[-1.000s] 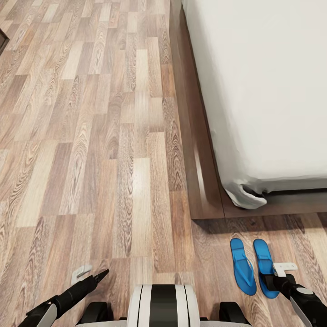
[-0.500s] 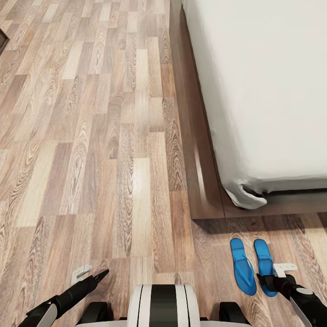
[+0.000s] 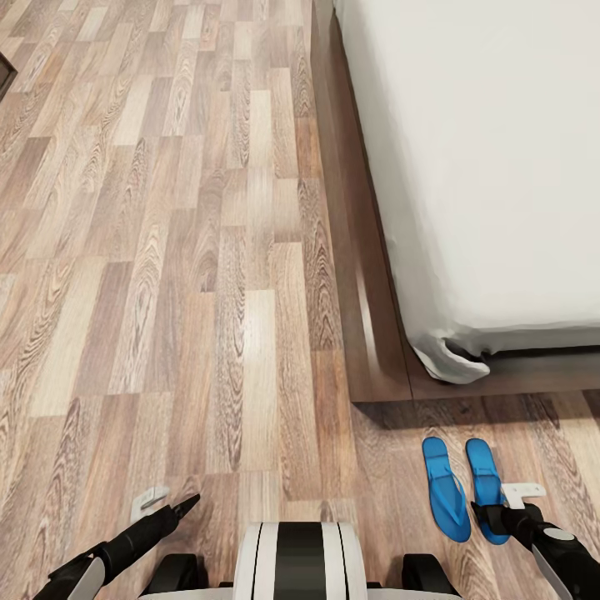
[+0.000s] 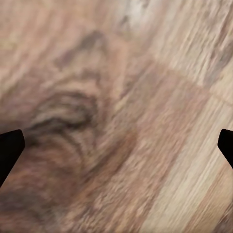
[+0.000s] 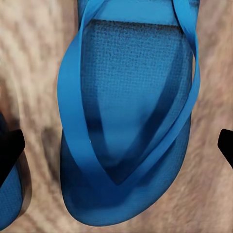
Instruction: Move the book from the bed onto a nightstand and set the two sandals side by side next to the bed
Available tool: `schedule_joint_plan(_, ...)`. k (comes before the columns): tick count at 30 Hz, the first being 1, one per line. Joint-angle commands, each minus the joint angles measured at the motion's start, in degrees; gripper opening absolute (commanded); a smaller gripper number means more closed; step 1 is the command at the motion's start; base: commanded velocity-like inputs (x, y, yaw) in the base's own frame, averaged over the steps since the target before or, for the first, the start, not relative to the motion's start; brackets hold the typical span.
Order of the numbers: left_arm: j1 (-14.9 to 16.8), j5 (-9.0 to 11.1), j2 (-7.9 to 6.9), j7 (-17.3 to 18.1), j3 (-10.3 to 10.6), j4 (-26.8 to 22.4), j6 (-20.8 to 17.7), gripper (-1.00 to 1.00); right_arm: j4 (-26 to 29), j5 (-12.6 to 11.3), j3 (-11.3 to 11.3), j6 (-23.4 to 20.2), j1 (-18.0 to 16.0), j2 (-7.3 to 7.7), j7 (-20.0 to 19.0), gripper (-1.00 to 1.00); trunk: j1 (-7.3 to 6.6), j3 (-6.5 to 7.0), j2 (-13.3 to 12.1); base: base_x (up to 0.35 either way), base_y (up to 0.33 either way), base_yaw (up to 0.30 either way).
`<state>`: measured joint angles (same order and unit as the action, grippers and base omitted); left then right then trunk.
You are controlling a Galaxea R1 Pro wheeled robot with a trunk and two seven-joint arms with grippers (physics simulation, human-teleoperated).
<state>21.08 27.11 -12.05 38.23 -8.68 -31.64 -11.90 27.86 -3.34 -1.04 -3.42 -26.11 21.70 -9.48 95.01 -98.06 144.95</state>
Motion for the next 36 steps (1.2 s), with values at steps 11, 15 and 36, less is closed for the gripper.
schedule_joint_plan(11,0.0,0.4,0.01,0.2,-0.1,0.0,-0.7,1.0,0.1,-0.3,-0.1,-0.4,0.0,0.0,-0.3,1.0,-0.06,0.42,0.0,0.0,0.0,0.0)
schedule_joint_plan(15,0.0,0.4,0.01,0.1,-0.1,0.0,-0.7,1.0,0.1,-0.3,-0.1,-0.4,0.0,0.0,-0.3,1.0,-0.16,1.3,-0.1,0.0,0.0,0.0)
schedule_joint_plan(36,0.0,0.4,0.01,-0.1,-0.1,0.0,-0.7,1.0,0.2,-0.5,-0.2,-0.4,0.0,0.09,-0.5,1.0,-0.7,5.95,-0.4,0.0,0.0,0.0)
